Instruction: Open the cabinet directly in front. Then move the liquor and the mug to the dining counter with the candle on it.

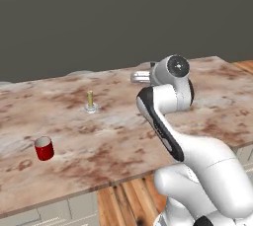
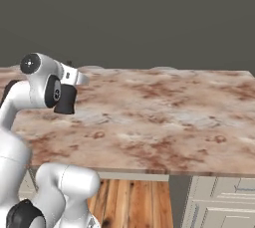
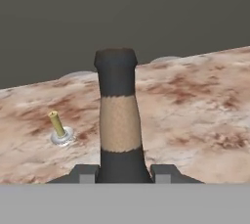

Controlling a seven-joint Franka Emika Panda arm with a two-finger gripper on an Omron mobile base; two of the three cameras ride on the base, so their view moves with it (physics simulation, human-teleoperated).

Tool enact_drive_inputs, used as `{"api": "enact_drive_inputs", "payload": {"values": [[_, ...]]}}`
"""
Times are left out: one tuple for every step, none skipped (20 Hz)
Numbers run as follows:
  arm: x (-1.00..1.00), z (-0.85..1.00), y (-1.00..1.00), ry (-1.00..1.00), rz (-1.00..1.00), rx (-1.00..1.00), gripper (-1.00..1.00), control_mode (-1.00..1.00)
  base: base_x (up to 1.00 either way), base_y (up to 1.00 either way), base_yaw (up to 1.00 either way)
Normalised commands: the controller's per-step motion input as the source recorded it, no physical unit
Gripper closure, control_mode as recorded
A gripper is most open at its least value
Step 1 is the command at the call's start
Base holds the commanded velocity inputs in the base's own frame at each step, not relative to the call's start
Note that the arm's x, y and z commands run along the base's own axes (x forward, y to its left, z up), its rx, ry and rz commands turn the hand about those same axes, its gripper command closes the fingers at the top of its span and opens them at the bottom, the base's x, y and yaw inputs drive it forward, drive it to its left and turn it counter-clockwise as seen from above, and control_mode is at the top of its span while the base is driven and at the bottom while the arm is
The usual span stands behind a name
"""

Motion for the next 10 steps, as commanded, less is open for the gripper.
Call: {"api": "enact_drive_inputs", "payload": {"values": [[1.0, -0.49, 0.0, -0.02, 0.0, 0.0, 1.0, -1.0, 0.0, 0.0, 0.0], [1.0, -0.49, 0.0, -0.04, 0.0, 0.0, 1.0, -1.0, 0.0, 0.0, 0.0], [1.0, -0.48, 0.0, -0.03, 0.0, 0.0, 1.0, -1.0, 0.0, 0.0, 0.0], [0.98, -0.38, 0.0, 0.0, 0.0, 0.0, 1.0, -1.0, 0.0, 0.0, 0.0], [0.98, -0.35, 0.0, 0.0, 0.0, 0.0, 1.0, -1.0, 0.0, 0.0, 0.0], [1.0, -0.35, 0.0, 0.0, 0.0, 0.0, 1.0, -1.0, 0.0, 0.0, 0.0], [0.94, -0.31, 0.0, 0.0, 0.0, 0.0, 1.0, -1.0, 0.0, 0.0, 0.0], [0.76, -0.29, 0.0, 0.0, 0.0, -0.01, 1.0, -1.0, 0.0, 0.0, 0.0], [0.66, -0.25, 0.0, -0.01, 0.0, -0.02, 1.0, -1.0, 0.0, 0.0, 0.0], [0.58, -0.22, 0.0, 0.0, 0.0, -0.01, 1.0, -1.0, 0.0, 0.0, 0.0]]}}
